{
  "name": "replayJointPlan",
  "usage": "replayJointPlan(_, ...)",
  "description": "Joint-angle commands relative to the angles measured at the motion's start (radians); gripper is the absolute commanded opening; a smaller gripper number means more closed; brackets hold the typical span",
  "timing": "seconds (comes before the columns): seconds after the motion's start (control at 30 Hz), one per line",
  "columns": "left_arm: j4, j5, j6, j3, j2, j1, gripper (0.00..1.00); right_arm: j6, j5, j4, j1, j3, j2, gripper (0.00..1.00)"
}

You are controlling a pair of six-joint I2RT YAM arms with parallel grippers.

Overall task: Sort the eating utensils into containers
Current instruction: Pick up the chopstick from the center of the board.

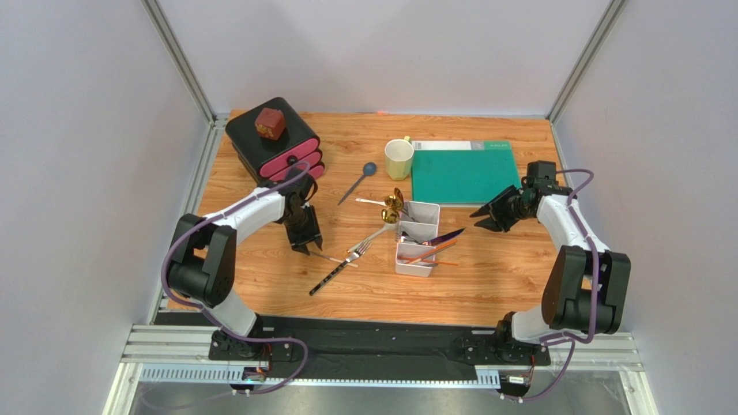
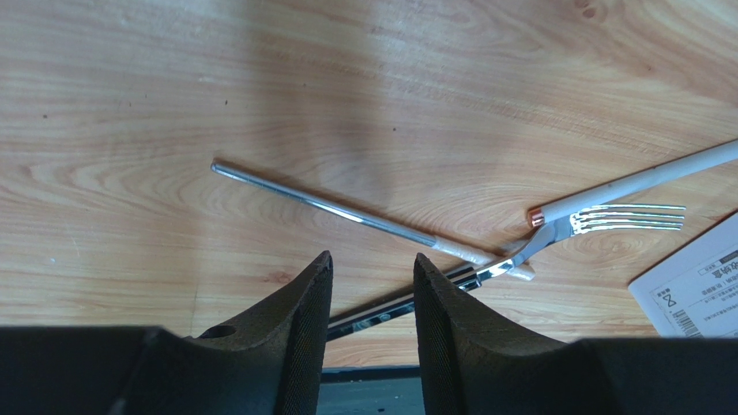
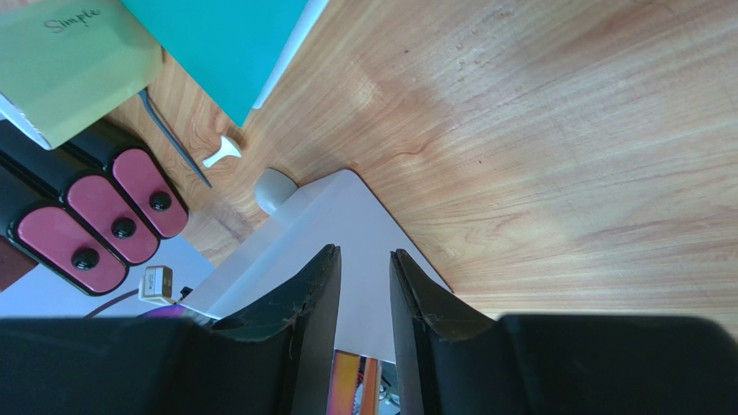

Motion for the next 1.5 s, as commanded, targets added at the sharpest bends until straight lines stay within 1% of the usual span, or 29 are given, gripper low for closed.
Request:
replayJointPlan(0.0, -0.026, 0.004, -0.049, -0.020, -0.043, -0.001, 0.45, -0.028, -0.024, 0.009, -0.006, -0.016, 0.002, 0.32)
replayJointPlan(0.2, 0.020, -0.010, -0.037, -0.035, -0.007, -0.003, 0.45, -0.049, -0.030, 0.011, -0.021, -0.022, 0.008, 0.32)
replayJointPlan(0.3, 0.034, -0.001, -0.037, -0.020, 0.034, -0.003, 0.45, -0.052, -0.045, 0.009, -0.035, -0.022, 0.022, 0.32)
replayJointPlan(0.53, 0.038, -0.019, -0.030, 0.009, 0.051, -0.012, 0.44, -0.058, -0.050, 0.009, -0.042, -0.018, 0.021, 0.32)
replayJointPlan(0.8, 0.031, -0.016, -0.023, 0.046, 0.086, -0.021, 0.43, -0.060, -0.051, 0.008, -0.042, -0.008, 0.030, 0.32)
replayJointPlan(0.9, 0.003, -0.024, -0.009, 0.066, 0.114, -0.032, 0.41, -0.060, -0.050, 0.009, -0.044, 0.001, 0.040, 0.32)
replayJointPlan(1.1, -0.020, -0.024, 0.005, 0.063, 0.118, -0.060, 0.41, -0.058, -0.051, 0.008, -0.046, 0.015, 0.053, 0.32)
replayJointPlan(1.23, -0.023, -0.018, 0.019, 0.083, 0.160, -0.070, 0.39, -0.054, -0.050, 0.009, -0.044, 0.015, 0.056, 0.31)
replayJointPlan(1.27, -0.031, -0.019, 0.022, 0.092, 0.172, -0.073, 0.38, -0.049, -0.044, 0.008, -0.047, 0.015, 0.053, 0.30)
replayJointPlan(1.37, -0.058, -0.033, 0.034, 0.144, 0.215, -0.087, 0.28, -0.043, -0.030, 0.004, -0.047, 0.027, 0.033, 0.30)
replayJointPlan(1.43, -0.064, -0.022, 0.035, 0.172, 0.241, -0.089, 0.10, -0.040, -0.036, 0.000, -0.049, 0.031, 0.037, 0.30)
replayJointPlan(1.47, -0.069, -0.021, 0.037, 0.180, 0.247, -0.089, 0.04, -0.040, -0.036, 0.000, -0.049, 0.036, 0.037, 0.30)
